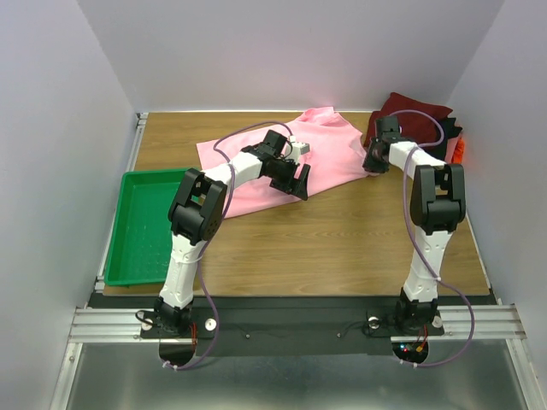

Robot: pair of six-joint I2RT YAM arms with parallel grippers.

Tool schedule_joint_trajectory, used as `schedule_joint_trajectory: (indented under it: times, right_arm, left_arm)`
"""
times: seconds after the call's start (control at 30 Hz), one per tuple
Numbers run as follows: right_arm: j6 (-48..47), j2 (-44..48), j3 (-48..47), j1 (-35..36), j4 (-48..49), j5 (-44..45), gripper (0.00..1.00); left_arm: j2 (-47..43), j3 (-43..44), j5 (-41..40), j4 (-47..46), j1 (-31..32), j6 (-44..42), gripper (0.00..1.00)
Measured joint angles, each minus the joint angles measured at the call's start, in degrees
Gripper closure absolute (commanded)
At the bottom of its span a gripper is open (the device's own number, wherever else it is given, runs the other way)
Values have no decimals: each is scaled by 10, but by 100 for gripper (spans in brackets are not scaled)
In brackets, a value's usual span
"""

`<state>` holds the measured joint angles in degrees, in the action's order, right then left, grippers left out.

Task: Fold and stack the t-shirts
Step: Fold the tshirt

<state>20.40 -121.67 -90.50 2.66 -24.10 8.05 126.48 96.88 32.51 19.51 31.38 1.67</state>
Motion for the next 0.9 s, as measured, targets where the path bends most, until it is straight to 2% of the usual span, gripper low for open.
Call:
schedule_joint_trajectory:
  times: [0.1, 0.2, 0.5, 0.53, 0.77, 0.9]
  right_arm:
    - [4, -7, -6, 0, 6, 7, 82]
    - [8, -9, -6, 0, 10, 12, 86]
    - [13, 12, 30, 0, 23, 40, 78]
    - [15, 16, 35, 0, 22, 42, 76]
    - [19, 35, 57, -3, 17, 46, 47]
    - [7, 55, 59, -4, 7, 27, 41]
  left_arm:
    - [0, -2, 0, 0, -1, -1, 15]
    - [-1, -6, 3, -4, -4, -2, 15]
    - [-28, -51, 4, -19, -16, -15, 15]
    - [-31, -57, 4, -20, -18, -15, 15]
    - [-41, -62, -9, -10, -19, -17, 15]
    - [-44, -40, -28, 43, -20, -16, 15]
